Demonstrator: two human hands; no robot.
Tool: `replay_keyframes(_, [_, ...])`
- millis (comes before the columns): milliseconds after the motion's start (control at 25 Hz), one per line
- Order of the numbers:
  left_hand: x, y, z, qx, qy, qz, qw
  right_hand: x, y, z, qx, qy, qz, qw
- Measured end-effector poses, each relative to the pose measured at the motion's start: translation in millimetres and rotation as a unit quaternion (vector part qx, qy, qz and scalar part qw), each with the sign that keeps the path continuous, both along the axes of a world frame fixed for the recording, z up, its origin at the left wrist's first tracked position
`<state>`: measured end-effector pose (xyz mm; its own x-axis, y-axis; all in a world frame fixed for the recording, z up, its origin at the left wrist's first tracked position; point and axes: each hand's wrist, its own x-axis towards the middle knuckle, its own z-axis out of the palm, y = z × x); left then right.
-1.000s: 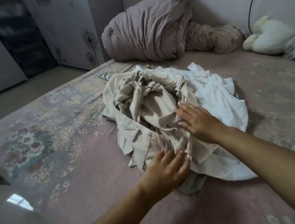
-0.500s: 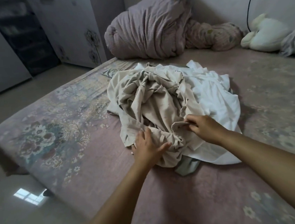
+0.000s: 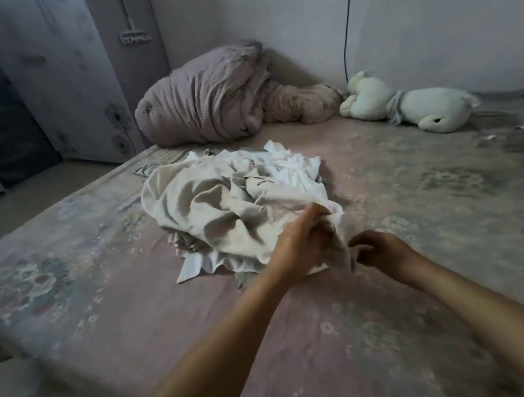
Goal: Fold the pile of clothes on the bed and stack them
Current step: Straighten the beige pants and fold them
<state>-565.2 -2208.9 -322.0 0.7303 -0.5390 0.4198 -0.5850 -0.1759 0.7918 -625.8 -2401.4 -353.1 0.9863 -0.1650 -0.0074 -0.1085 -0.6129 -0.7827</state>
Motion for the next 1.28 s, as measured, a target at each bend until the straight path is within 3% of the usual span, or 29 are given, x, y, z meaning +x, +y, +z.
replay_keyframes(160, [-95.5,-30.9,-52.9,0.17,-0.179,-0.168,0.954,-87.1,-92.5,-1.1,-0.105,0.093,-0.028,0.99])
replay_keyframes(280, [-134.6,0.7,-108.5,0.246,-0.188,-0.189,0.932,-107.6,-109.5,-11.5,-0.134,0.092,-0.071,0.984])
replay_keyframes(480, [-116.6,70.8,-104.8,0.157,-0.076,-0.058,0.983,-80.7,-81.8,-57.0,-0.206,0.139,0.01,0.969])
replay_keyframes(600, [-95.6,89.8,-91.0,0.114,0.01,0.044,0.992,-53.3,-57.1,-81.1,-0.238,0.141,0.056,0.959])
replay_keyframes(720, [-78.0,93.8,-77.4,0.037,0.081,0.127,0.988,-21.5,-38.7,-90.6,-0.242,0.122,0.042,0.962])
replay_keyframes(840, [-62.7,97.1,-69.2,-0.027,0.174,0.111,0.978,0.7,-31.0,-92.6,-0.254,0.123,0.016,0.959])
replay_keyframes(1000, [-48.1,90.0,-68.1,-0.093,0.29,0.093,0.948,20.0,-31.0,-104.1,-0.346,0.145,0.005,0.927])
replay_keyframes(1040, [-46.7,86.5,-65.0,-0.097,0.301,0.092,0.944,21.4,-35.2,-105.6,-0.33,0.124,0.002,0.936])
replay_keyframes(1160, [-46.3,69.4,-43.7,-0.107,0.31,0.111,0.938,8.1,-55.2,-80.7,-0.149,0.057,-0.048,0.986])
replay_keyframes(1280, [-49.0,35.2,-5.2,-0.12,0.289,0.114,0.943,-19.3,-85.3,-23.7,0.002,0.038,-0.102,0.994])
